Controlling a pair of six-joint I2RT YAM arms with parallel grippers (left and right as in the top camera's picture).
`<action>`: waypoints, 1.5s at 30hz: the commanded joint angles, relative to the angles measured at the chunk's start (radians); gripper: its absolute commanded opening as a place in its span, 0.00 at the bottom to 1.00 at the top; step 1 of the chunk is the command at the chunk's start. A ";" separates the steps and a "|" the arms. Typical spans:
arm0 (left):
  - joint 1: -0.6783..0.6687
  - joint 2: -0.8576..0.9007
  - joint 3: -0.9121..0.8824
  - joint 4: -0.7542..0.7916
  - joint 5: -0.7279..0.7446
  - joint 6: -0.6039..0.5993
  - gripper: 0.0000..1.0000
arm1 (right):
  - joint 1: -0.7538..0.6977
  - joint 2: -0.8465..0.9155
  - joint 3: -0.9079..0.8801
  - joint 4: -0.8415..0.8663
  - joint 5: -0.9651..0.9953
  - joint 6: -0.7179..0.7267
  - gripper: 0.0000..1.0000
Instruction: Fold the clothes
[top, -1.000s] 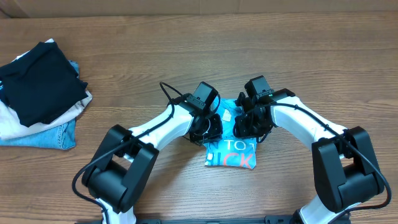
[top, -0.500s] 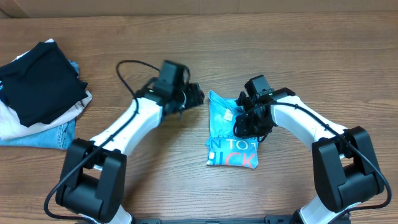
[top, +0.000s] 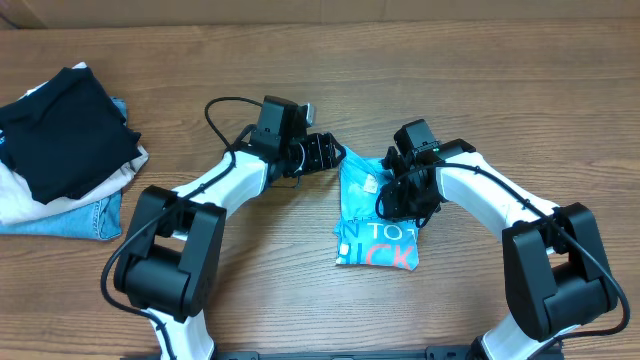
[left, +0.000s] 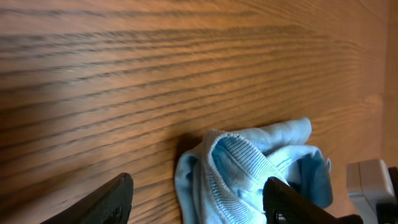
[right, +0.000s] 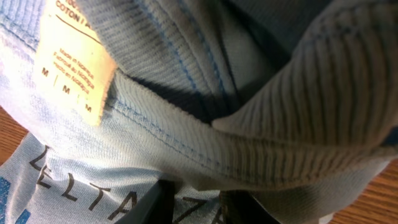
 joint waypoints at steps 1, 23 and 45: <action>-0.026 0.055 -0.001 0.018 0.071 0.016 0.70 | -0.026 0.034 0.000 -0.003 0.097 0.001 0.29; -0.060 0.072 0.003 0.039 0.053 -0.001 0.04 | -0.027 0.015 0.020 -0.018 0.099 0.001 0.29; 0.185 -0.589 0.130 -0.565 -0.700 0.474 0.04 | -0.048 -0.397 0.223 -0.239 0.143 0.000 0.39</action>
